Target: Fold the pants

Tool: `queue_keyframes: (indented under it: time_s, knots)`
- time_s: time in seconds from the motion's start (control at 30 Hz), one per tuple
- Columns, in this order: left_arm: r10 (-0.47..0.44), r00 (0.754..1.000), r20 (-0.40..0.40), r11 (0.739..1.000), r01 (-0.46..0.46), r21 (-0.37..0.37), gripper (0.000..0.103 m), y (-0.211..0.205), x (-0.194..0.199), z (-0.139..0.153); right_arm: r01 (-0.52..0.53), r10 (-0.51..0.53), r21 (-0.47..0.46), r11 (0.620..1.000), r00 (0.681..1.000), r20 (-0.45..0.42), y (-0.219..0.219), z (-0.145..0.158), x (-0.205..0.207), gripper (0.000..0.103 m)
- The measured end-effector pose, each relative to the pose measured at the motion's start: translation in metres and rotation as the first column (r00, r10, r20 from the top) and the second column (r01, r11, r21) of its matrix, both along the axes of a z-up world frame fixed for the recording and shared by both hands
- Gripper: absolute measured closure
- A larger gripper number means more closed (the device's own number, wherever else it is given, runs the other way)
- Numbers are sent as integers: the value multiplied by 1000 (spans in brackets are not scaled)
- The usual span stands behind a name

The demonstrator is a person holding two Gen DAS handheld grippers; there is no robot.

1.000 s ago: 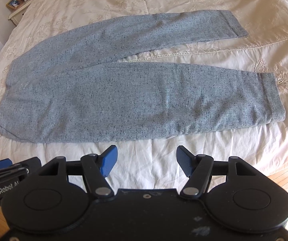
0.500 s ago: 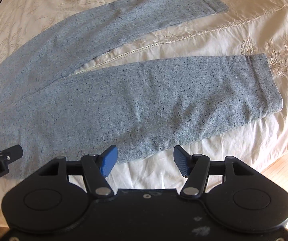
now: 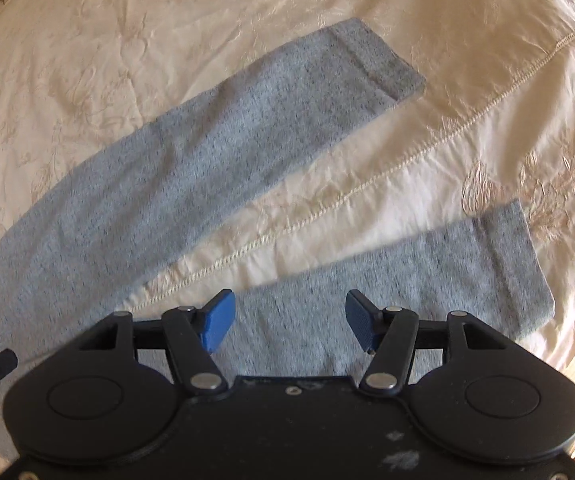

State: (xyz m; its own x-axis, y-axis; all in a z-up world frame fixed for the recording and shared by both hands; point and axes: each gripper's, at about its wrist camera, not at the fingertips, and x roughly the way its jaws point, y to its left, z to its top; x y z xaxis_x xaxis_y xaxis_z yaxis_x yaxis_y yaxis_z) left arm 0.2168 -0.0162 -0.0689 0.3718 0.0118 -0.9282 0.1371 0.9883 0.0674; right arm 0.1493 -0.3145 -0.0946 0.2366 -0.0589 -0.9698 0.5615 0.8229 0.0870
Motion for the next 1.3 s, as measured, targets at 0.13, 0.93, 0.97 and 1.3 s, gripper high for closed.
queue_keyframes:
  time_s: [0.13, 0.93, 0.97, 1.3]
  knots:
    - [66, 998, 3, 998, -66, 9, 51, -5, 14, 4, -7, 7, -14, 1000, 1000, 30, -34, -5, 60, 44]
    - [176, 984, -24, 982, -174, 75, 51, -3, 60, -9, 180, -184, -41, 983, 971, -153, -124, -121, 237, 61]
    - [177, 984, -29, 982, -175, 70, 51, 0, 64, -10, 164, -168, -34, 986, 974, -150, -124, -120, 232, 82]
    - [269, 959, -87, 962, -272, -24, 50, 43, 141, -22, 95, -93, 24, 995, 994, -64, -124, -81, 153, 100]
